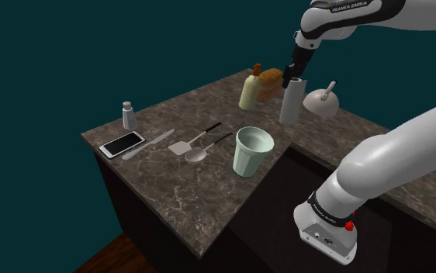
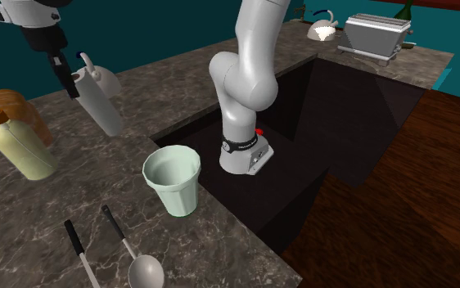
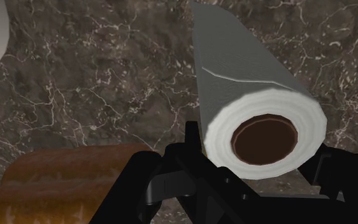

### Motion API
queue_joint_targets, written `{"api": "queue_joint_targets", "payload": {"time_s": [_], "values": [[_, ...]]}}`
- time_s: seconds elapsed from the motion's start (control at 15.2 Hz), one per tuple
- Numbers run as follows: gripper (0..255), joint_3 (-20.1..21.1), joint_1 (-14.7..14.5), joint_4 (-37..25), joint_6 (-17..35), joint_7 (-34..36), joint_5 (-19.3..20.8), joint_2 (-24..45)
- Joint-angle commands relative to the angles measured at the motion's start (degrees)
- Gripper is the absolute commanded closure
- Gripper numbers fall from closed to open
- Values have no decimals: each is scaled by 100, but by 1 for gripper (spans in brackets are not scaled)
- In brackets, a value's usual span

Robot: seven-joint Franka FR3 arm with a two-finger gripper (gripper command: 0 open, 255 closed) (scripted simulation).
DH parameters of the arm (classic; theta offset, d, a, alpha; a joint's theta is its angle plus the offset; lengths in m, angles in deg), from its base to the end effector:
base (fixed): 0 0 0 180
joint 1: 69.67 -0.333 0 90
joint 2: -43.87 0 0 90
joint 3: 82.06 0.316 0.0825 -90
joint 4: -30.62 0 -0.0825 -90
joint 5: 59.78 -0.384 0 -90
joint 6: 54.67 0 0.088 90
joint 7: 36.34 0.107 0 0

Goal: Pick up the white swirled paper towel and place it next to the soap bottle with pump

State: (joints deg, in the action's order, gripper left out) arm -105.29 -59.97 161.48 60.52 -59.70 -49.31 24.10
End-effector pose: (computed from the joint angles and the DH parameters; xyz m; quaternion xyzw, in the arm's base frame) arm 0.3739 -0.2674 0.4829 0.9988 -0.0373 0.0145 0.0264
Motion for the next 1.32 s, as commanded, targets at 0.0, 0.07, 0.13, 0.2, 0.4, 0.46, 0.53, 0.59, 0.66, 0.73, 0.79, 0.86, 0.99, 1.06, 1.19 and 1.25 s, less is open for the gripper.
{"api": "queue_joint_targets", "payload": {"time_s": [0.0, 0.07, 0.13, 0.2, 0.4, 0.46, 0.53, 0.59, 0.66, 0.73, 0.79, 0.86, 0.99, 1.06, 1.19, 1.25], "values": [[255, -22, 1, 114, 163, 0, 0, 47], [255, -35, 2, 187, 264, -1, 1, 76], [255, -35, 3, 188, 264, -1, 2, 75], [255, -35, 2, 188, 264, -1, 1, 75], [255, -35, 2, 187, 264, -1, 1, 76], [255, -35, 2, 187, 264, -1, 1, 76], [255, -35, 2, 187, 264, -1, 1, 76], [0, -35, 2, 188, 264, -1, 1, 75], [0, -35, 2, 188, 264, -1, 1, 76], [0, -35, 2, 188, 264, -1, 1, 75], [0, -35, 2, 188, 264, -1, 1, 75], [0, -35, 2, 188, 264, -1, 1, 75], [0, -3, -1, 52, 62, 8, 2, 8], [0, 28, -5, -91, -138, 15, 0, -50], [0, 81, -15, -364, -492, 21, -8, -132], [0, 81, -15, -364, -492, 21, -9, -132]]}}
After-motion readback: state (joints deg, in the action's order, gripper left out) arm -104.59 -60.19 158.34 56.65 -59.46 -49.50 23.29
